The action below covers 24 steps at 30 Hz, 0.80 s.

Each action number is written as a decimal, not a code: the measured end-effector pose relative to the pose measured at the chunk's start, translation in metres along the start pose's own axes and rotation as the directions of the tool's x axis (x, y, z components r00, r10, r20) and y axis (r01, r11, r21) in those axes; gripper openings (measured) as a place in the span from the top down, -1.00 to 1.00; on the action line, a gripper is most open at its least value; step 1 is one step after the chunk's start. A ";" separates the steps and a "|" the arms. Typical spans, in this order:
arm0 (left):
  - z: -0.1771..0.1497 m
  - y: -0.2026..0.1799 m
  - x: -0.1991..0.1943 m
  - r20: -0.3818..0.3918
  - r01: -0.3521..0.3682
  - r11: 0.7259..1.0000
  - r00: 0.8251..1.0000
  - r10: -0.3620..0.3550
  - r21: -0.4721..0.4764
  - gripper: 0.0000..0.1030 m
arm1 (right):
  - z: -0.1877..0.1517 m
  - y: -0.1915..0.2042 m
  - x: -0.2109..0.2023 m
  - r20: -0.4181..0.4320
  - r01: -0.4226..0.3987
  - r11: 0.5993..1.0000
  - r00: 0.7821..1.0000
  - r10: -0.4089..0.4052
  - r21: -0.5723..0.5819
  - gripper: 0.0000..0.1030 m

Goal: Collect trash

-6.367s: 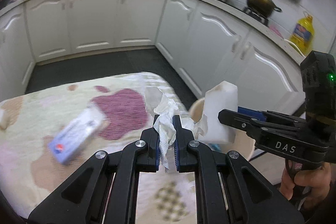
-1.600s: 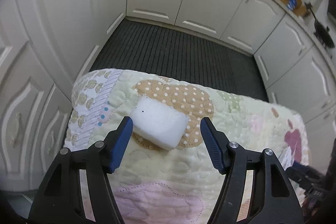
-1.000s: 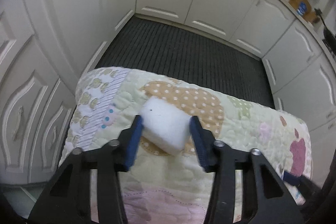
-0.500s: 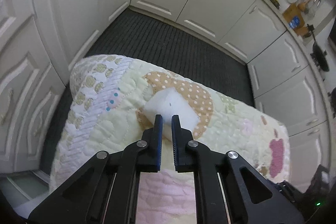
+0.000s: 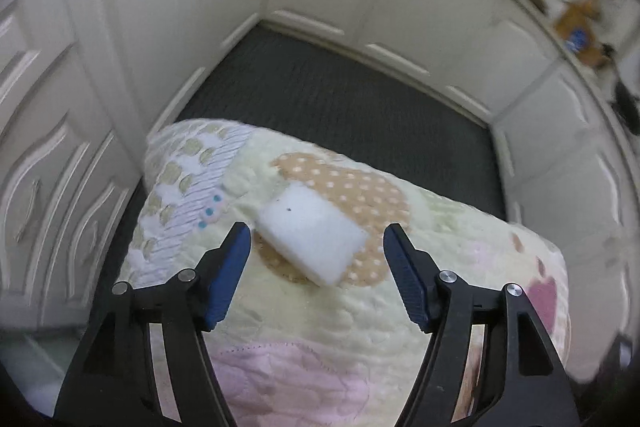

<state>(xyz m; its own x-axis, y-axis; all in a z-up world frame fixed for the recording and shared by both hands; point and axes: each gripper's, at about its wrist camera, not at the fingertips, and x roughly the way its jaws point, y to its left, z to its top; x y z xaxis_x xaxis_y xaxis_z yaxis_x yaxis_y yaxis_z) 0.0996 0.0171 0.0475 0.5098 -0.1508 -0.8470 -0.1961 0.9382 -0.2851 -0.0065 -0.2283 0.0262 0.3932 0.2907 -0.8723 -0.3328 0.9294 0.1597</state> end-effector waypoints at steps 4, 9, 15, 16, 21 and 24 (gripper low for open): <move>0.002 -0.004 0.019 -0.010 -0.029 0.998 1.000 0.028 -0.057 -0.32 | 0.000 0.000 0.002 -0.004 -0.004 1.000 1.000 0.004 0.000 0.01; -0.002 -0.007 0.025 0.000 -0.072 0.997 0.997 0.072 -0.024 0.10 | -0.002 0.001 0.000 -0.002 -0.011 1.000 1.000 0.011 -0.018 0.03; -0.009 0.003 0.005 -0.009 0.026 0.999 1.000 -0.026 -0.024 0.43 | -0.005 -0.004 -0.015 0.029 -0.023 1.000 0.999 0.024 -0.016 0.06; -0.012 0.002 0.000 -0.008 0.039 0.999 0.999 -0.040 -0.017 0.44 | -0.006 -0.005 -0.019 0.035 -0.025 1.000 0.999 0.026 -0.015 0.06; -0.036 -0.025 -0.029 -0.008 0.100 0.992 0.995 -0.100 0.078 0.45 | -0.010 -0.011 -0.035 0.061 -0.017 1.000 0.998 0.017 0.001 0.06; -0.050 -0.044 -0.040 -0.008 0.121 0.983 0.993 -0.121 0.136 0.45 | -0.013 -0.015 -0.044 0.072 -0.009 1.000 0.997 0.008 0.018 0.06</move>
<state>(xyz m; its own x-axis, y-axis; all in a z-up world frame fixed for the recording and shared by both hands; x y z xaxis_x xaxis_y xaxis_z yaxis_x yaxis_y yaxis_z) 0.0456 -0.0335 0.0714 0.5232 -0.2660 -0.8096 -0.0174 0.9465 -0.3223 -0.0301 -0.2584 0.0560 0.4514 0.3134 -0.8355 -0.3210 0.9306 0.1757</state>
